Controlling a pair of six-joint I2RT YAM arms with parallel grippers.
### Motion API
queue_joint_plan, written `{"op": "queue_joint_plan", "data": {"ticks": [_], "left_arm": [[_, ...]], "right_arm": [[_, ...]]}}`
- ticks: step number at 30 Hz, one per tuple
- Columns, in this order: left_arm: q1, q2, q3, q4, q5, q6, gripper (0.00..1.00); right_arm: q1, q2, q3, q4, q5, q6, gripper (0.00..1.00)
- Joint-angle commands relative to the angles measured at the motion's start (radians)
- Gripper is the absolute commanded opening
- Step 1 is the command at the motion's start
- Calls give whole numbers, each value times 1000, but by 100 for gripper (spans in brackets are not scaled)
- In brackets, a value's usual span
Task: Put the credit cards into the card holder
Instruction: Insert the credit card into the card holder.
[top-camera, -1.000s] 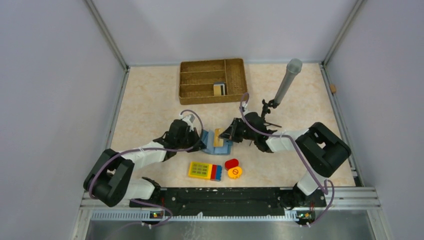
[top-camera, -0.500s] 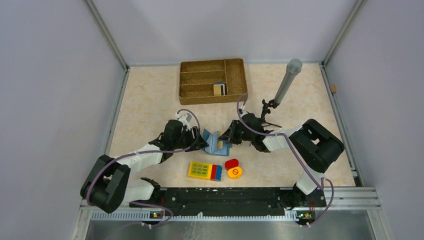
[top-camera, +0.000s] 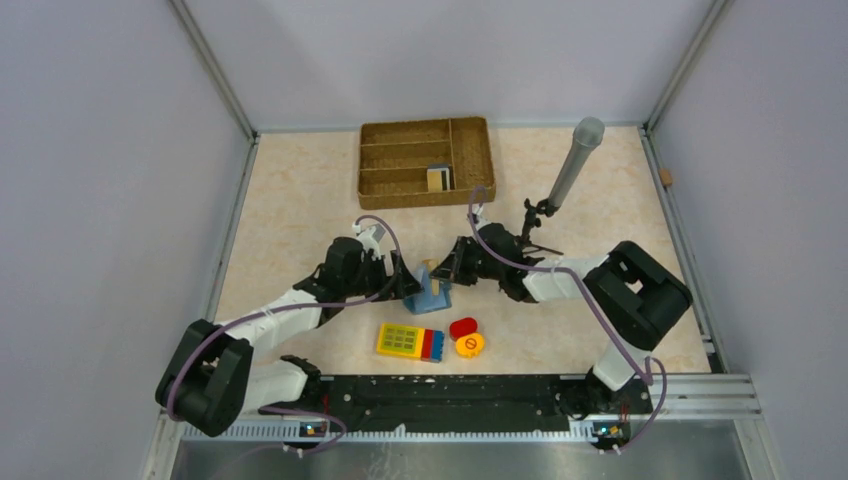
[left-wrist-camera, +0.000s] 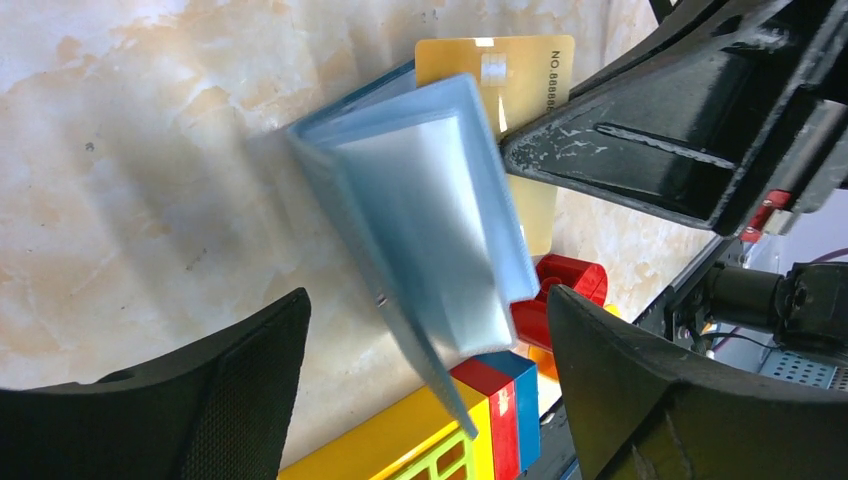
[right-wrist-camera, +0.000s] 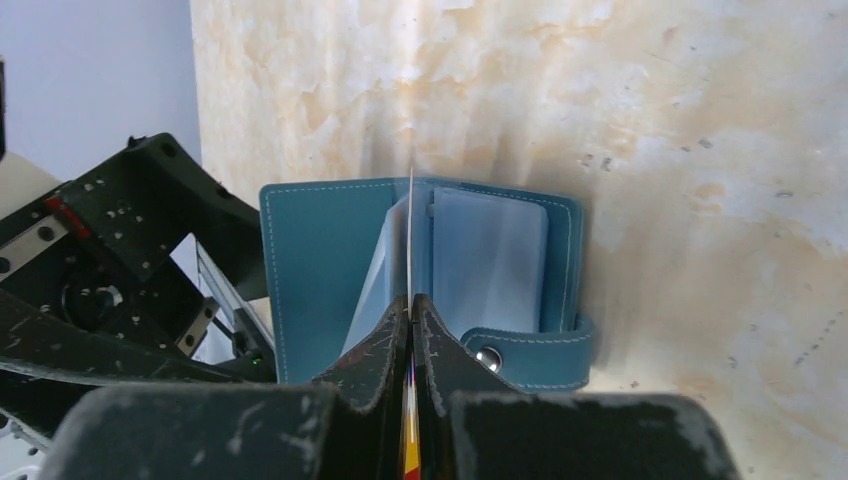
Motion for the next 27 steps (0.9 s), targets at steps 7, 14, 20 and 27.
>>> {"op": "queue_joint_plan", "data": {"ticks": [7, 14, 20, 27], "left_arm": [[4, 17, 39, 25, 26, 14, 90], [4, 9, 34, 14, 21, 15, 86], [3, -2, 28, 6, 22, 17, 70], [4, -21, 15, -16, 15, 23, 52]], "right_arm": [[38, -42, 63, 21, -10, -19, 0], [58, -6, 73, 94, -57, 18, 0], [75, 19, 91, 102, -56, 24, 0], [74, 28, 94, 66, -32, 15, 0]]}}
